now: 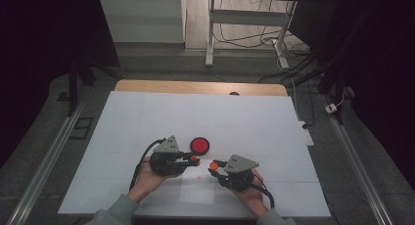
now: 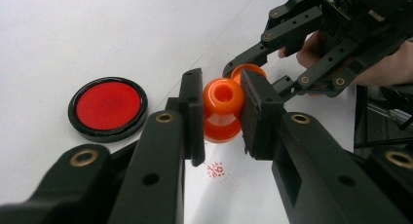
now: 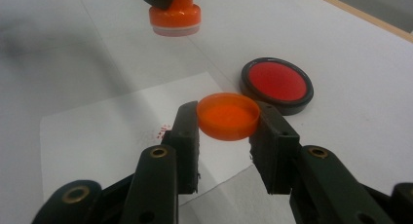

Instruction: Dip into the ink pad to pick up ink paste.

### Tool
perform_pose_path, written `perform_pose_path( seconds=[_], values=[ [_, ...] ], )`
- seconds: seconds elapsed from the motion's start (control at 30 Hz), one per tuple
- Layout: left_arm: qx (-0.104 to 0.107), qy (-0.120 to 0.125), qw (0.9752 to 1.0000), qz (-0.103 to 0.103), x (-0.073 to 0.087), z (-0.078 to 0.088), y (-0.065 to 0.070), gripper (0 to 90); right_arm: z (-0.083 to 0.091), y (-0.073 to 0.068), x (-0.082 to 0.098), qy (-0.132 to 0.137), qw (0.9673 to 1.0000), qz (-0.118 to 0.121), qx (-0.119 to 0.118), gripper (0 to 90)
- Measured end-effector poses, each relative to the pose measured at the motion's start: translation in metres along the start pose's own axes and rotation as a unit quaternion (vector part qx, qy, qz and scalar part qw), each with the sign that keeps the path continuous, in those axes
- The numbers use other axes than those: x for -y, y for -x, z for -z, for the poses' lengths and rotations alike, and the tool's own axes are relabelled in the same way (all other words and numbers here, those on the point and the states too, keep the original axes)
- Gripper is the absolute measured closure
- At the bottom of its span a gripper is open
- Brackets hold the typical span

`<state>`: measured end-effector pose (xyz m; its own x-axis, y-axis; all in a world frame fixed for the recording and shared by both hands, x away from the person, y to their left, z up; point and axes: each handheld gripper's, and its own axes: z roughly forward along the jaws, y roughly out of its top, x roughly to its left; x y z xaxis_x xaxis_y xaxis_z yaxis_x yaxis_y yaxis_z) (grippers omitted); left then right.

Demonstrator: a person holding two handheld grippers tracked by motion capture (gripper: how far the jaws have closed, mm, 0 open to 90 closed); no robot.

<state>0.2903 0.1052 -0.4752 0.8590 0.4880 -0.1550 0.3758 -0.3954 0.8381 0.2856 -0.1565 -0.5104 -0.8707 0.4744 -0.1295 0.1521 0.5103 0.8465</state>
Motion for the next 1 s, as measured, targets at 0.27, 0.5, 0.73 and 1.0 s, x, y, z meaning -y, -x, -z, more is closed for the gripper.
perform_pose_path(
  seconds=[0.27, 0.5, 0.73, 1.0],
  values=[
    [0.0, 0.0, 1.0, 0.0, 0.0, 0.0, 0.0, 72.0, -0.004, -0.002, -0.002, 0.0, 1.0, 0.004, -0.003, 63.9],
    [0.0, -0.001, 1.0, -0.001, 0.0, 0.0, 0.0, 72.0, -0.007, -0.003, -0.004, 0.001, 1.0, 0.003, -0.004, 63.9],
    [0.001, -0.001, 1.0, -0.001, 0.0, 0.0, 0.0, 72.0, -0.01, -0.005, -0.005, -0.002, 1.0, 0.006, -0.006, 63.9],
    [0.001, 0.0, 1.0, -0.001, 0.0, 0.0, 0.001, 72.0, -0.013, -0.006, -0.007, -0.001, 1.0, 0.006, -0.007, 63.8]
  ],
)
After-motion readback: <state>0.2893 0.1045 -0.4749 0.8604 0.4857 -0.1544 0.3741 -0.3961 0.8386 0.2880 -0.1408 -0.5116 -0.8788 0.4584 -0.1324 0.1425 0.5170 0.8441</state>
